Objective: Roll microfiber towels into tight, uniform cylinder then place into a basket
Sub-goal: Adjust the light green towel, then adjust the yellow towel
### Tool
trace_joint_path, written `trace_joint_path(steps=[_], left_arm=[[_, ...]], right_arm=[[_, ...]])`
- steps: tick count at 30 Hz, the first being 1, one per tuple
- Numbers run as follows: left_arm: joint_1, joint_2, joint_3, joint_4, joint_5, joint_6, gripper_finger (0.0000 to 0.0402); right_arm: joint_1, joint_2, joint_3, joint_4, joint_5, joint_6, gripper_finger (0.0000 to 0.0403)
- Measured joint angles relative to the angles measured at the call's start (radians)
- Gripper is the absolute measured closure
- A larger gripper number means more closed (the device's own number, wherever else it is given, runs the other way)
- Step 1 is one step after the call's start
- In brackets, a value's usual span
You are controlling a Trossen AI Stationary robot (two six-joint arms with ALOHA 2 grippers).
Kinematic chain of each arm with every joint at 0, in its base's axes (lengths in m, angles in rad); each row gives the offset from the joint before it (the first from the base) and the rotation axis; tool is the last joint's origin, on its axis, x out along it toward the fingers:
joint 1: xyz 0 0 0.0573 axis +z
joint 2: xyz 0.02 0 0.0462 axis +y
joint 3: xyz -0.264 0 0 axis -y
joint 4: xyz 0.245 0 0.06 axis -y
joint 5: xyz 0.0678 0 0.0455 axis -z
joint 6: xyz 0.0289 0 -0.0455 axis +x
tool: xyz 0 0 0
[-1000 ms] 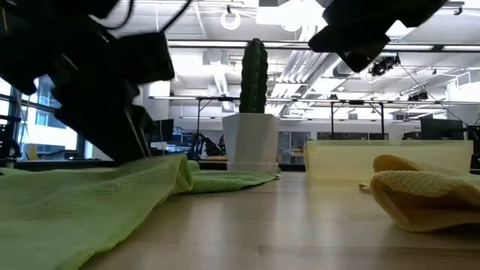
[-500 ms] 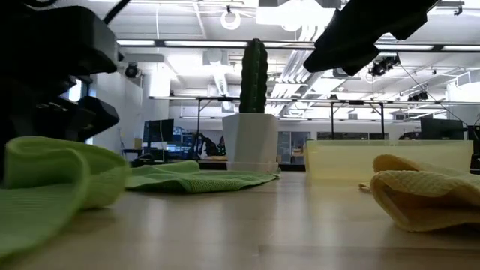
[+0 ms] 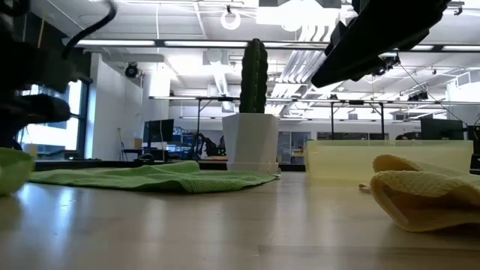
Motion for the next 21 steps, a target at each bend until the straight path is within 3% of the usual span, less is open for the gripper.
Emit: trace_joint_path(steps=[4, 10, 17, 21], left_arm=[[0.001, -0.015, -0.007, -0.195, 0.000, -0.046, 0.0303], [0.013, -0.010, 0.007, -0.337, -0.014, -0.122, 0.0303], [0.032, -0.014, 0.135, -0.531, -0.077, -0.140, 0.0303], [0.032, -0.014, 0.228, -0.533, -0.088, -0.138, 0.0303]], right_arm=[[0.000, 0.000, 0.000, -0.005, 0.000, 0.000, 0.0269], [0.000, 0.000, 0.009, -0.006, 0.000, 0.000, 0.0269], [0.000, 0.000, 0.091, -0.031, -0.005, -0.021, 0.0269], [0.000, 0.000, 0.102, -0.070, -0.093, 0.098, 0.0269]])
